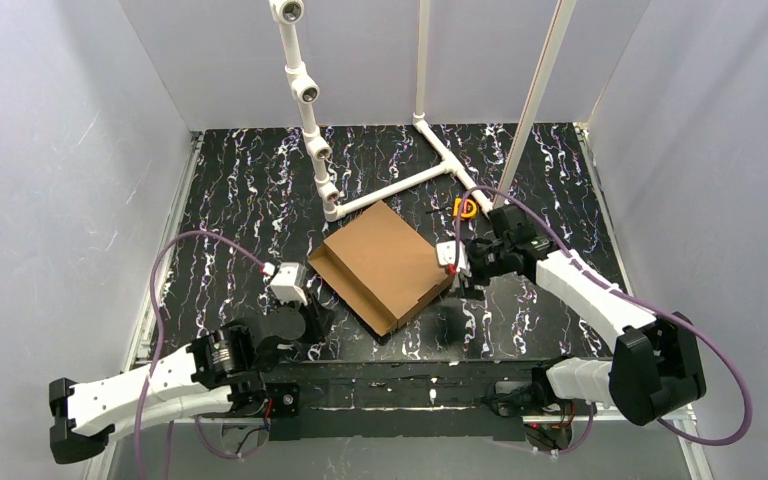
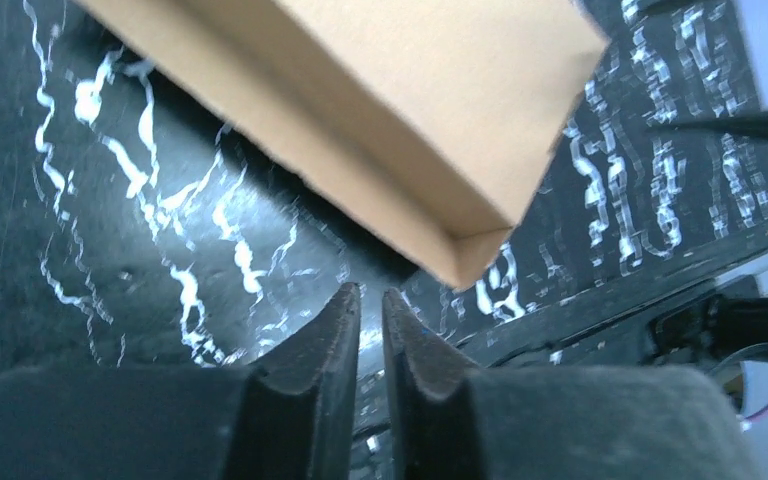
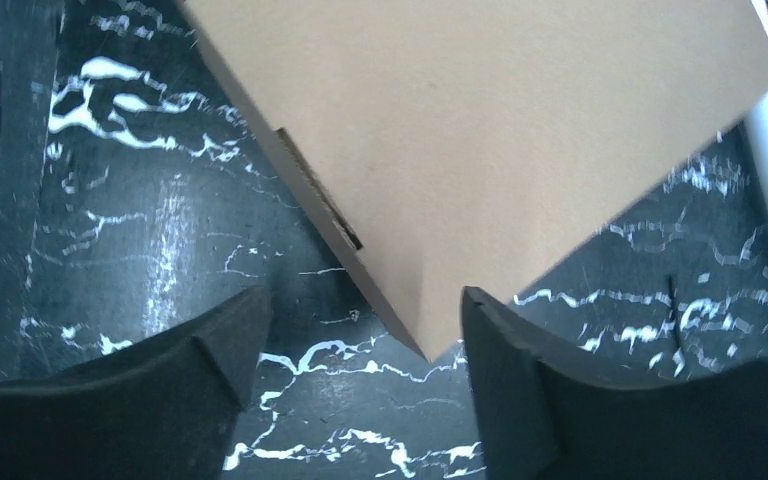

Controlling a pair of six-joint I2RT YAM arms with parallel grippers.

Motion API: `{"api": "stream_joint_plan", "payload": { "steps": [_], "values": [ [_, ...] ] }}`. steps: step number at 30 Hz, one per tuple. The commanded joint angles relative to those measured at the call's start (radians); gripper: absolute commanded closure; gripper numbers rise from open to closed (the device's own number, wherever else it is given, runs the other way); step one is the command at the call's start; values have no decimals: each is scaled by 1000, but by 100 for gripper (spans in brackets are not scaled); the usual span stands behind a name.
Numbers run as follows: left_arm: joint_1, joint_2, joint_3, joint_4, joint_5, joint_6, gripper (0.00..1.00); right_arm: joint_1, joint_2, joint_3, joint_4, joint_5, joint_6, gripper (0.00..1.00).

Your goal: Fold the paper box

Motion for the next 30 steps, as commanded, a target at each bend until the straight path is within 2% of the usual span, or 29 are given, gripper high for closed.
{"api": "stream_joint_plan", "payload": {
  "steps": [1, 4, 7, 8, 12, 16, 21, 26, 30],
  "values": [
    [8, -8, -106, -94, 39, -204, 93, -65, -35, 39, 103, -27, 306, 33],
    [9, 75, -155, 26, 65, -308, 100, -93, -44, -2, 286, 121, 568, 71],
    [11, 203, -154, 94, 73, -431, 100, -97, -23, -49, 397, 281, 728, 96],
    [12, 248, -148, 119, 83, -456, 100, -98, -7, -57, 416, 319, 765, 99],
    [13, 402, -150, 283, 131, -564, 100, -90, 94, -44, 433, 427, 863, 99],
    [14, 538, -140, 447, 158, -614, 100, -43, 191, -21, 398, 475, 860, 99],
    [44, 685, 3, 473, 152, -566, 100, 59, 216, -26, 386, 433, 832, 99],
    [112, 828, 165, 493, 222, -507, 100, 85, 211, -33, 370, 370, 819, 99],
    [142, 891, 221, 497, 278, -472, 100, 84, 211, -32, 383, 434, 827, 99]
  ]
}}
